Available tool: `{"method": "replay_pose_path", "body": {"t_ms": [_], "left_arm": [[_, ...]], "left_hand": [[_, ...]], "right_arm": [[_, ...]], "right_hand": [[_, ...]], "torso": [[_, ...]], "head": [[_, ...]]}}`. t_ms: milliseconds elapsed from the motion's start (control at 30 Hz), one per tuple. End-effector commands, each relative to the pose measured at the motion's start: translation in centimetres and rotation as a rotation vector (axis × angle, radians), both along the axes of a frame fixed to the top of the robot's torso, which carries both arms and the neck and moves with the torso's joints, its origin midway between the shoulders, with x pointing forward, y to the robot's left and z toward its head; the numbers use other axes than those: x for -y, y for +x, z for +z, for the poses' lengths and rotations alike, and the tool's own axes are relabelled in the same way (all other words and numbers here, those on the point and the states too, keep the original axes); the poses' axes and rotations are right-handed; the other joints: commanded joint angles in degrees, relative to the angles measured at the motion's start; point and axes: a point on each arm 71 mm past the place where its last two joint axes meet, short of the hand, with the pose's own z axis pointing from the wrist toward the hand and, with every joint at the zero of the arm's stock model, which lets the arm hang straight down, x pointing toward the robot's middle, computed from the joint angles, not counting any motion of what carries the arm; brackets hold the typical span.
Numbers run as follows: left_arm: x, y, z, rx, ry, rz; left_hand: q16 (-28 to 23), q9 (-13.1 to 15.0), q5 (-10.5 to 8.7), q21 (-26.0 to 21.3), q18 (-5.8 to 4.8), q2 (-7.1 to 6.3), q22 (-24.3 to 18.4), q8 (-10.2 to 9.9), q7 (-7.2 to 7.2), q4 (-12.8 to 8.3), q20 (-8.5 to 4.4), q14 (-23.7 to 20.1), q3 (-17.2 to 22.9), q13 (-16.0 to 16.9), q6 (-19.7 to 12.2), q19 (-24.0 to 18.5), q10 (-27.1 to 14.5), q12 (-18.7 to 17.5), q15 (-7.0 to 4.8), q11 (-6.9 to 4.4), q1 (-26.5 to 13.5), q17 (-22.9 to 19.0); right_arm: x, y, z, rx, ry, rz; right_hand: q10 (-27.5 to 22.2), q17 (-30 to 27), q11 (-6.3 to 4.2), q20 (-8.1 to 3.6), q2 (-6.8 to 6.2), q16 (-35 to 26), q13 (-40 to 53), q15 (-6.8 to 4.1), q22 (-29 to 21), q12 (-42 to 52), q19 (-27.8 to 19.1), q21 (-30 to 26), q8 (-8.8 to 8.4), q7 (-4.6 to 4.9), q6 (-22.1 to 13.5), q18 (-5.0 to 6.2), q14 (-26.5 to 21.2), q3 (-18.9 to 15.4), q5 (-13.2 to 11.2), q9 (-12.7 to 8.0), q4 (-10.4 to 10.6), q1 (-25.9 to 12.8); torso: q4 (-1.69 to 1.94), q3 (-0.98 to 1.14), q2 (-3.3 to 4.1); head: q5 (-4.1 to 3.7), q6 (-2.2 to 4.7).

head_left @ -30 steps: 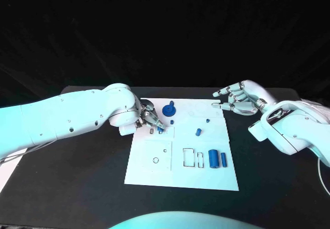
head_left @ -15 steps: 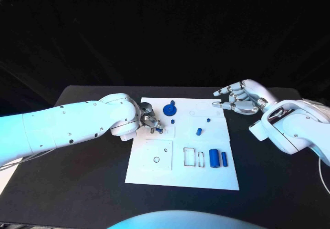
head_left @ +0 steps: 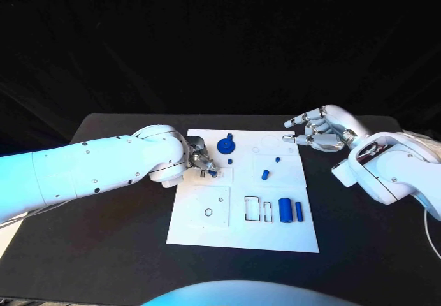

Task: Assemble the parts on the task board

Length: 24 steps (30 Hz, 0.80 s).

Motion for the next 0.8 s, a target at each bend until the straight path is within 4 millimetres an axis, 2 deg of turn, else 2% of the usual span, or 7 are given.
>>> {"method": "replay_pose_path", "body": {"t_ms": [33, 233, 300, 333, 367, 433, 800], "left_arm": [[0.31, -0.05, -0.05, -0.003, 0.025, -0.030], [0.54, -0.13, -0.11, -0.014, 0.032, -0.045], [0.54, -0.15, -0.14, -0.019, 0.035, -0.049], [0.53, -0.16, -0.15, -0.020, 0.037, -0.050], [0.51, -0.16, -0.17, -0.022, 0.038, -0.052], [0.50, -0.16, -0.20, -0.027, 0.041, -0.055], [0.43, -0.14, -0.33, -0.044, 0.055, -0.067]], "left_hand": [[0.2, 0.1, 0.35, -0.1, -0.26, 0.77, 8.4, 0.4, -0.42, -8.4, -0.30, 5.9, 8.8, 0.0, 0.0, 2.3, 0.4, 0.3, -0.21, -0.15, 0.0, 15.1], [0.2, 0.1, 0.47, -0.1, -0.27, 0.74, 8.5, 0.4, -0.42, -8.4, -0.31, 5.9, 8.9, 0.2, 0.0, 2.4, 0.5, 0.5, -0.22, -0.16, -0.1, 15.1], [0.2, 0.2, 0.65, -0.1, -0.28, 0.66, 8.5, 0.4, -0.43, -8.5, -0.33, 5.9, 9.0, 0.3, 0.0, 2.4, 0.6, 0.5, -0.23, -0.18, -0.1, 15.1], [0.2, 0.3, 1.09, -0.1, -0.29, 0.56, 8.6, 0.5, -0.43, -8.6, -0.35, 5.9, 9.1, 0.3, 0.1, 2.4, 0.6, 0.5, -0.24, -0.19, -0.2, 15.1], [0.2, 0.5, 2.80, 0.0, -0.30, 0.27, 8.6, 0.6, -0.44, -8.7, -0.39, 5.9, 9.2, 0.3, 0.2, 2.4, 0.7, 0.5, -0.26, -0.24, -0.6, 15.1], [0.2, 0.7, 3.62, 0.0, -0.32, 0.14, 8.7, 0.7, -0.48, -8.8, -0.42, 5.9, 9.3, 0.3, 0.2, 2.5, 0.7, 0.5, -0.29, -0.25, -0.8, 15.1], [0.2, 0.8, 3.94, 0.0, -0.34, 0.05, 8.8, 0.7, -0.50, -8.9, -0.43, 5.9, 9.3, 0.4, 0.3, 2.6, 0.9, 0.6, -0.31, -0.27, -0.9, 15.1]], "right_arm": [[-0.20, -0.09, -0.04, -0.003, -0.003, 0.015], [-0.21, -0.09, -0.06, -0.005, -0.004, 0.016], [-0.22, -0.11, -0.06, -0.006, -0.004, 0.017], [-0.22, -0.11, -0.06, -0.006, -0.004, 0.017], [-0.21, -0.12, -0.06, -0.006, -0.004, 0.017], [-0.20, -0.13, -0.06, -0.007, -0.005, 0.017], [-0.20, -0.15, -0.06, -0.008, -0.005, 0.018]], "right_hand": [[-0.4, 1.0, -0.07, -0.18, -0.12, -0.2, -0.1, 0.06, -0.1, -0.2, -0.4, -0.4, 0.31, 0.06, 0.4, 0.92, 2.8, -0.3, 0.4, 0.1, 0.1, 0.5], [-0.4, 1.0, -0.07, -0.18, -0.12, -0.2, -0.1, 0.06, -0.1, -0.2, -0.4, -0.4, 0.31, 0.06, 0.4, 0.92, 2.8, -0.3, 0.4, 0.1, 0.1, 0.5], [-0.4, 1.0, -0.07, -0.18, -0.12, -0.2, -0.1, 0.06, -0.1, -0.2, -0.4, -0.4, 0.31, 0.06, 0.4, 0.92, 2.8, -0.3, 0.4, 0.1, 0.1, 0.5], [-0.4, 1.0, -0.07, -0.18, -0.12, -0.2, -0.1, 0.06, -0.1, -0.2, -0.4, -0.4, 0.31, 0.06, 0.4, 0.92, 2.8, -0.3, 0.4, 0.1, 0.1, 0.5], [-0.4, 1.0, -0.07, -0.18, -0.12, -0.2, -0.1, 0.06, -0.1, -0.2, -0.4, -0.4, 0.31, 0.06, 0.4, 0.92, 2.8, -0.3, 0.4, 0.1, 0.1, 0.5], [-0.4, 1.0, -0.07, -0.18, -0.12, -0.2, -0.1, 0.06, -0.1, -0.2, -0.4, -0.4, 0.31, 0.06, 0.4, 0.92, 2.8, -0.3, 0.4, 0.1, 0.1, 0.5], [-0.4, 1.0, -0.07, -0.18, -0.12, -0.2, -0.1, 0.06, -0.1, -0.2, -0.4, -0.4, 0.31, 0.06, 0.4, 0.92, 2.8, -0.3, 0.4, 0.1, 0.1, 0.5]], "torso": [[-0.05, -0.02, -0.01], [-0.03, 0.01, -0.01], [-0.04, 0.00, 0.00], [-0.04, 0.01, 0.00], [-0.04, 0.02, 0.01], [0.06, 0.02, 0.00], [-0.01, 0.00, -0.02]], "head": [[0.01, -0.09], [-0.09, -0.18], [0.11, -0.26], [0.14, -0.27], [0.17, -0.30], [0.03, -0.28], [0.05, -0.40]]}}
